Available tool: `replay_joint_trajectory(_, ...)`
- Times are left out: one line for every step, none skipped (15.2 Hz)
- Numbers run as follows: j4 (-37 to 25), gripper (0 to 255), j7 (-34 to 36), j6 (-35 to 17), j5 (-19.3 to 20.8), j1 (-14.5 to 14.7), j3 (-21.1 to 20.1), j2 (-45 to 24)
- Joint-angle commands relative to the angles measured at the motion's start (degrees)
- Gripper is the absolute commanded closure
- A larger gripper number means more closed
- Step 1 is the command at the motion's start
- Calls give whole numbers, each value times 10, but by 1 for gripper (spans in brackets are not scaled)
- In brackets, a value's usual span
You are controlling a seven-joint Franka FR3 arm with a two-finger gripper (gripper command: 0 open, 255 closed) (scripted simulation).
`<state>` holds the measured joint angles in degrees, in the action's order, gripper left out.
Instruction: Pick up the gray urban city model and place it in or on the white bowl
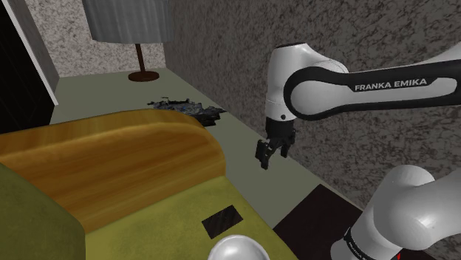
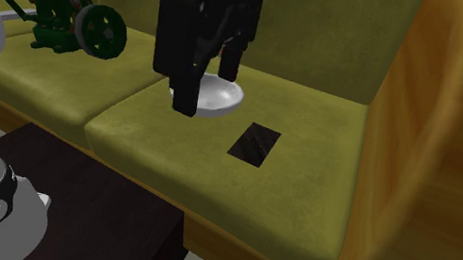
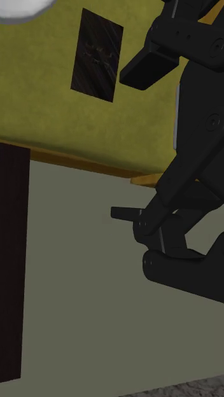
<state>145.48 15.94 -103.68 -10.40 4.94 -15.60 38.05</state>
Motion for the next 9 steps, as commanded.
replay_joint_trajectory(6,0,22,-33,-16,8,-22,-20)
replay_joint_trajectory(8,0,33,-50,-23,11,-33,-32)
replay_joint_trajectory(10,0,43,-67,-30,15,-44,-46)
replay_joint_trajectory(10,0,54,-85,-36,18,-55,-60)
replay_joint_trajectory(10,0,65,-102,-41,20,-66,-75)
replay_joint_trajectory(8,0,76,-120,-45,22,-78,-90)
replay_joint_trajectory(6,0,87,-137,-49,24,-89,-107)
replay_joint_trajectory(4,0,99,-155,-51,25,-101,-124)
replay_joint_trajectory(0,0,111,-173,-53,26,-112,-142)
